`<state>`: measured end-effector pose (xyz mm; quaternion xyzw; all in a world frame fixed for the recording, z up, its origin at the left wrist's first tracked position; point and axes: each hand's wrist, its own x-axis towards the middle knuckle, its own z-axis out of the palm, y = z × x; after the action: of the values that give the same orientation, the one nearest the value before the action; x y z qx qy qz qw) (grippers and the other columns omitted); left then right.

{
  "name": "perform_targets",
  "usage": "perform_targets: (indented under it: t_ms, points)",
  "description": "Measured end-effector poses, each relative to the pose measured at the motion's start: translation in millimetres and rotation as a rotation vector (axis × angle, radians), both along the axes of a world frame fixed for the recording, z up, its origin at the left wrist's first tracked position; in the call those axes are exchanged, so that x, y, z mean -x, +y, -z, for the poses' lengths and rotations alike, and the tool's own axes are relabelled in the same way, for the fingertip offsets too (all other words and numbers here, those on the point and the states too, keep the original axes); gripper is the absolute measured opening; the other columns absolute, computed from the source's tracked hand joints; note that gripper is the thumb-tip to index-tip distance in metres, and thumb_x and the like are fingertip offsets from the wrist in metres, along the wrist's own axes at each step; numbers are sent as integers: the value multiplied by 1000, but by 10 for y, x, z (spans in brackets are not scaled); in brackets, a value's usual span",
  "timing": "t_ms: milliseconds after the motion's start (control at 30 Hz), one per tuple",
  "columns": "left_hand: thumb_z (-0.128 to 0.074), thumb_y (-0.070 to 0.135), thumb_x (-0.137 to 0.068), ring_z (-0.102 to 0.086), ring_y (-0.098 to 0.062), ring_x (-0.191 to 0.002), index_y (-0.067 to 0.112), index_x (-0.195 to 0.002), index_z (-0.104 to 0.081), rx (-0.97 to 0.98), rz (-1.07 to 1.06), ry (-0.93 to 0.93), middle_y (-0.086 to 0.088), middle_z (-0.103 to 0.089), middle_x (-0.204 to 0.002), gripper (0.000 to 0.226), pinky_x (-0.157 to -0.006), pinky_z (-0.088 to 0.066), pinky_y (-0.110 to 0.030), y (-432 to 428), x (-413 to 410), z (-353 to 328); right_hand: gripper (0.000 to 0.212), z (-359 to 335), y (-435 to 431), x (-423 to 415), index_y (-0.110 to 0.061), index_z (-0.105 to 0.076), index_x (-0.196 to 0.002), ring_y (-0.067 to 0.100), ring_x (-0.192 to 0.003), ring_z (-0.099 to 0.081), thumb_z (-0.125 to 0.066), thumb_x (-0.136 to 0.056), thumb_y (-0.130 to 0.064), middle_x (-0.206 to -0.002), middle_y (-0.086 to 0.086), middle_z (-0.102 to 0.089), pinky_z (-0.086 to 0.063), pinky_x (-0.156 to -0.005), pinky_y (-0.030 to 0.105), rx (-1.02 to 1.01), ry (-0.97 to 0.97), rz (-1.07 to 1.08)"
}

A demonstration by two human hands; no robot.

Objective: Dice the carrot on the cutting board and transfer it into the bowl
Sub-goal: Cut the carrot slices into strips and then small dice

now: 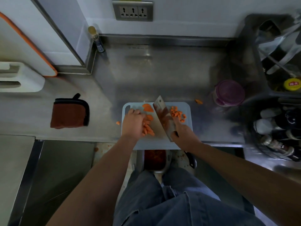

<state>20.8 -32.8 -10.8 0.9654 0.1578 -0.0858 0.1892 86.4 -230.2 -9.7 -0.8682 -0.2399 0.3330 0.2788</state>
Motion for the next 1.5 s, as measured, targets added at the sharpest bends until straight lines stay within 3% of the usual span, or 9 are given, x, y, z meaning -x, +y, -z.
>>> perform_targets:
  t_ms: [100, 167, 267, 400, 533, 633, 833, 1300, 1500]
  points:
    - [-52, 3, -95, -62, -2, -70, 3, -105, -66, 205, -76, 42, -3, -61, -87, 18, -54, -41, -6, 31, -18, -15, 37, -5, -12, -14, -12, -35, -127, 5, -44, -47, -45, -92, -10, -57, -6, -50, -36, -45, 22, 17, 9, 22]
    - [-58, 2, -93, -54, -3, -48, 7, -94, -66, 246, -128, 17, 3, -59, -75, 9, -43, -41, -7, 52, -6, -66, 33, -20, -8, -20, -12, -37, -124, 5, -46, -48, -45, -92, -10, -59, -7, -51, -35, -46, 21, 26, 14, 29]
    - [-69, 7, -87, -50, 1, -50, 9, -93, -71, 365, -277, -48, 15, -51, -69, 7, -48, -43, -5, 81, 7, -80, 35, -45, 18, -29, -10, -34, -127, 8, -47, -48, -44, -93, -8, -59, -5, -51, -35, -46, 24, 23, 18, 28]
    - [-72, 15, -86, -63, -3, -67, 12, -92, -73, 388, -441, -113, 8, -65, -79, 7, -54, -42, -8, 111, 4, -5, 40, -84, 36, -45, -9, -32, -134, 5, -47, -44, -43, -95, -10, -58, -6, -48, -32, -47, 21, 0, 14, 37]
    - [-70, 20, -88, -57, -5, -73, 13, -92, -71, 411, -524, -171, 9, -63, -83, 8, -59, -39, -6, -50, -76, -38, 46, -64, -30, -37, -10, -30, -138, 6, -48, -49, -44, -93, -9, -60, -6, -52, -41, -47, 27, 6, -1, 59]
    - [-69, 28, -88, -66, -13, -64, 18, -88, -73, 496, -503, -70, 4, -72, -83, 10, -55, -49, -21, -307, -182, -9, 59, -80, -93, -24, -10, -17, -148, 6, -49, -48, -43, -95, -11, -59, -6, -50, -38, -45, 24, 43, -33, 58]
    - [-63, 42, -89, -64, -18, -82, 20, -87, -72, 265, -565, 99, 1, -69, -84, 24, -62, -37, -27, -758, -275, 87, 71, -98, -242, 11, -17, 3, -153, 24, -67, -63, -41, -97, -18, -77, 8, -64, -55, -69, 48, 89, -44, -5]
    - [-66, 33, -90, -64, -24, -98, 12, -97, -66, 236, -619, 97, -6, -69, -100, 22, -70, -37, -27, -811, -225, 146, 53, -34, -249, 74, -18, -18, -140, 21, -64, -57, -45, -95, -15, -72, 3, -56, -55, -67, 44, 140, -75, -70]
    - [-64, 39, -90, -63, -26, -99, 11, -100, -64, 200, -604, 155, -6, -68, -102, 29, -68, -38, -31, -827, -249, 115, 67, 2, -296, 40, -24, -1, -149, 22, -63, -58, -44, -97, -20, -70, 4, -57, -52, -62, 40, 150, -114, -38]
